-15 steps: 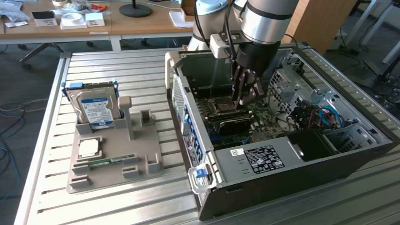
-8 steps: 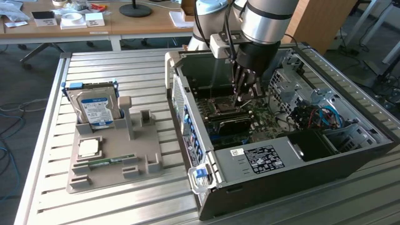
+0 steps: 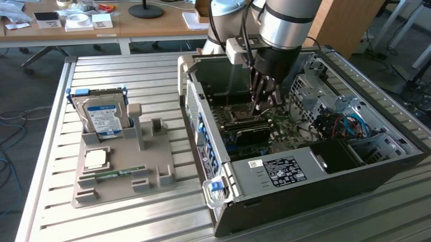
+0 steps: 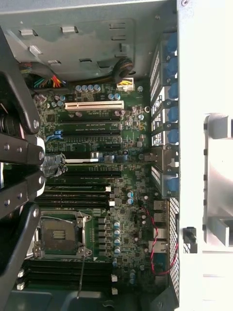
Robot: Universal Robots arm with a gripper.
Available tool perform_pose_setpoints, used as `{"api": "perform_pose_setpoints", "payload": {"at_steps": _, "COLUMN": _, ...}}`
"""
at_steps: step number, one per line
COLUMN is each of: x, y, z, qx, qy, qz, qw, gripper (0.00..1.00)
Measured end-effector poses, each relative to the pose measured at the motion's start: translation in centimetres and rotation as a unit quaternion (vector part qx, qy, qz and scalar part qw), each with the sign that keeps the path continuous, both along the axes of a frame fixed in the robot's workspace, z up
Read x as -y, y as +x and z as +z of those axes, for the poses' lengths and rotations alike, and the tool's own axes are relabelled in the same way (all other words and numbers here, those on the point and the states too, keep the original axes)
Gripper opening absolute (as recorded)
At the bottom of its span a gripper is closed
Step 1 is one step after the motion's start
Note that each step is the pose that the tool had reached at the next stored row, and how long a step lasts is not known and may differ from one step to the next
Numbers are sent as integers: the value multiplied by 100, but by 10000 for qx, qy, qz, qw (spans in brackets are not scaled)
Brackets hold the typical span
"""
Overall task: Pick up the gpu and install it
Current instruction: 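Press down on the gpu until it lock into place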
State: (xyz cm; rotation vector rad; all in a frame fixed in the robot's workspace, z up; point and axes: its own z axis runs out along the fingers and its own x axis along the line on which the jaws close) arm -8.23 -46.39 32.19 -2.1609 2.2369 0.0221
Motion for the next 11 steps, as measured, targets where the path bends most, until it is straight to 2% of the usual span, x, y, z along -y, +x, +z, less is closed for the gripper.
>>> {"api": "perform_pose_setpoints", "payload": {"at_steps": 6, "x": 0, "y": 0, "z": -103, "qx": 0, "qy": 0, "qz": -2, "qw": 10000, "gripper": 11}}
{"api": "perform_pose_setpoints", "payload": {"at_steps": 11, "x": 0, "y": 0, "z": -104, "qx": 0, "qy": 0, "qz": -5, "qw": 10000, "gripper": 11}}
